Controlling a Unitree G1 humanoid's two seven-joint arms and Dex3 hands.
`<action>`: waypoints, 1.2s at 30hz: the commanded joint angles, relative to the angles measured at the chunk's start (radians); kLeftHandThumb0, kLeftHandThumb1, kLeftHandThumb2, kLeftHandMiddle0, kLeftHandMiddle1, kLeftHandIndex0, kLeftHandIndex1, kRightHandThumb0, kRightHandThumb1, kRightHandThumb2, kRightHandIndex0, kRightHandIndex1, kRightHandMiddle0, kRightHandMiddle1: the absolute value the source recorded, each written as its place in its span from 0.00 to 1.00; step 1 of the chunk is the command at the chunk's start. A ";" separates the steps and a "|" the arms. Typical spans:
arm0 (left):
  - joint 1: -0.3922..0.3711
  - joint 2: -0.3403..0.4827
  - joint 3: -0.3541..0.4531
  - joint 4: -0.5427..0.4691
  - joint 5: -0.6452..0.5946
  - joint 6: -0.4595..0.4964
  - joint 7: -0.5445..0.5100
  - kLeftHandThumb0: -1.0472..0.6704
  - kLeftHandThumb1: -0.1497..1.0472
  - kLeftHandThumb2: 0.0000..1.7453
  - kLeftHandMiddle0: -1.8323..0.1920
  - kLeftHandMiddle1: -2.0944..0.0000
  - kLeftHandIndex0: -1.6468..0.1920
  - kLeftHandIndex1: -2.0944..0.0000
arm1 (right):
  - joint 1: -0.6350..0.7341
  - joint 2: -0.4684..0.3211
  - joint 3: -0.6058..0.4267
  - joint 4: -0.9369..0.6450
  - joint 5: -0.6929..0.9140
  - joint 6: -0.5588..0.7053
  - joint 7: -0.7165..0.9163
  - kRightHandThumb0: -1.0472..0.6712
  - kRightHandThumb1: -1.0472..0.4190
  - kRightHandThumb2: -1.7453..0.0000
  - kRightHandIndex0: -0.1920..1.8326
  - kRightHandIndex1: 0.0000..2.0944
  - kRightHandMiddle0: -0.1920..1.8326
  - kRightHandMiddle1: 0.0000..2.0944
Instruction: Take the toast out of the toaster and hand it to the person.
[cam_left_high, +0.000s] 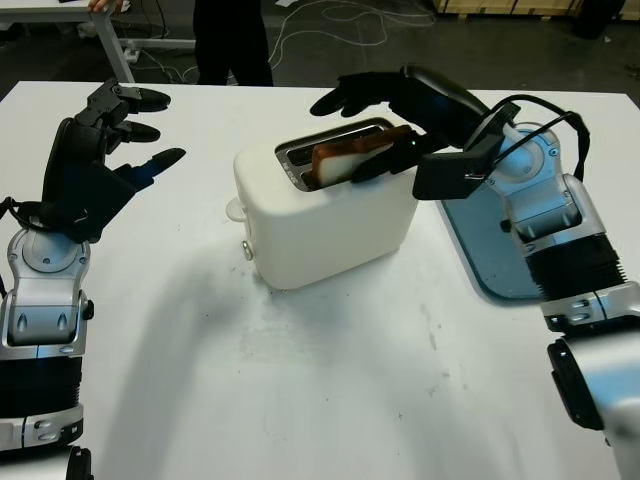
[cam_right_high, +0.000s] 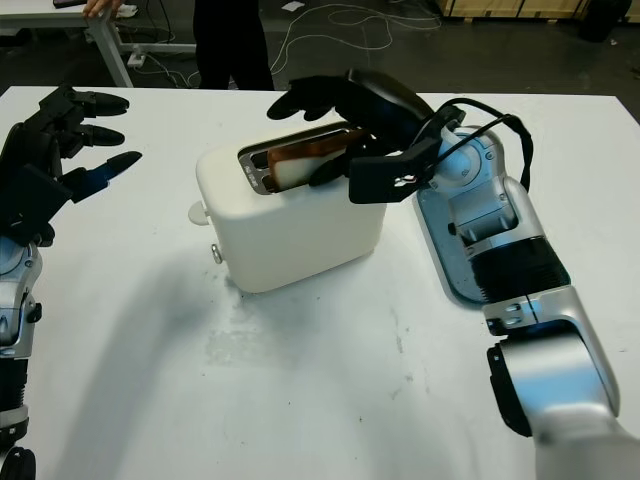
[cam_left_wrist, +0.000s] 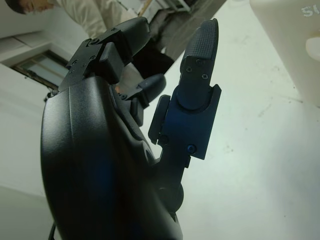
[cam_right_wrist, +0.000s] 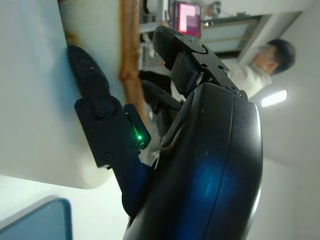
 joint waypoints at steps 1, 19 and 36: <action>0.012 -0.002 -0.002 -0.005 0.004 -0.007 0.006 0.29 0.89 0.02 0.79 0.48 0.76 0.58 | 0.017 0.005 0.011 0.027 -0.014 -0.024 -0.017 0.45 0.25 1.00 0.32 0.35 0.38 0.16; 0.011 0.002 -0.001 0.000 0.005 -0.009 0.003 0.29 0.89 0.02 0.79 0.49 0.75 0.59 | 0.007 -0.015 0.018 0.042 -0.002 -0.024 0.025 0.41 0.18 0.99 0.57 0.46 0.62 0.20; 0.012 -0.003 0.001 -0.008 -0.002 0.013 0.008 0.30 0.89 0.02 0.79 0.49 0.75 0.59 | -0.164 -0.021 -0.080 0.271 0.026 -0.116 -0.130 0.34 0.09 0.76 0.55 0.83 0.42 0.83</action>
